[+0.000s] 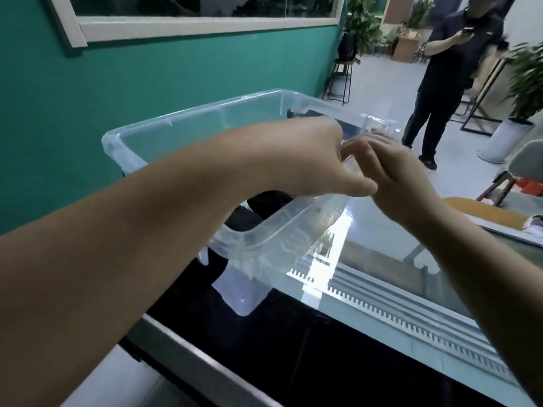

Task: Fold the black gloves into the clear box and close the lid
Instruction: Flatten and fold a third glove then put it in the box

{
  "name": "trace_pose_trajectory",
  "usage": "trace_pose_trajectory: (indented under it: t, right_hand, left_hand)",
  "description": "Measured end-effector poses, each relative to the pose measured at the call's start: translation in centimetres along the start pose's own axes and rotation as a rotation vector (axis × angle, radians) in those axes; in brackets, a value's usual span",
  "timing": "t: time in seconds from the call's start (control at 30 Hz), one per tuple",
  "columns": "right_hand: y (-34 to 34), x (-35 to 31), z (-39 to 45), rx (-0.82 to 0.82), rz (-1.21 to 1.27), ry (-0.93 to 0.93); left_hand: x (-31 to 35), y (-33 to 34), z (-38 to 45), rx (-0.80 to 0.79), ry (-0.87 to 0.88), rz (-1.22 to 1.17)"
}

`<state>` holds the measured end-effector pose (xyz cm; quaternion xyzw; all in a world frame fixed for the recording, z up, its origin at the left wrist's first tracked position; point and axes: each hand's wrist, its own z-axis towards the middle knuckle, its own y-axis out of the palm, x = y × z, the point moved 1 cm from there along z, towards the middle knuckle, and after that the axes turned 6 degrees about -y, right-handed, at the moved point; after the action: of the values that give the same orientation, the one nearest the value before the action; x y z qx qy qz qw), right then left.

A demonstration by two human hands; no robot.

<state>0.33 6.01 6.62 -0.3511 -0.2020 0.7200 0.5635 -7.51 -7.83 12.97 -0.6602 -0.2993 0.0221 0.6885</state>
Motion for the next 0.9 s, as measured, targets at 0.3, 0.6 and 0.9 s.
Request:
trace_pose_trajectory:
  t: [0.3,0.6,0.9]
  right_hand:
    - [0.3,-1.1,-3.5,0.096,-0.126,-0.097]
    - [-1.0,-1.8,-12.1,-0.066,-0.165,0.056]
    - [-5.4,1.9,-22.6,-0.418,-0.600,0.841]
  left_hand:
    - [1.3,1.7,-3.8,0.145,-0.043,0.050]
    - [1.8,4.6,-6.3,0.467,-0.156,0.281]
    - [4.3,9.1,-6.0,0.673,-0.239,0.311]
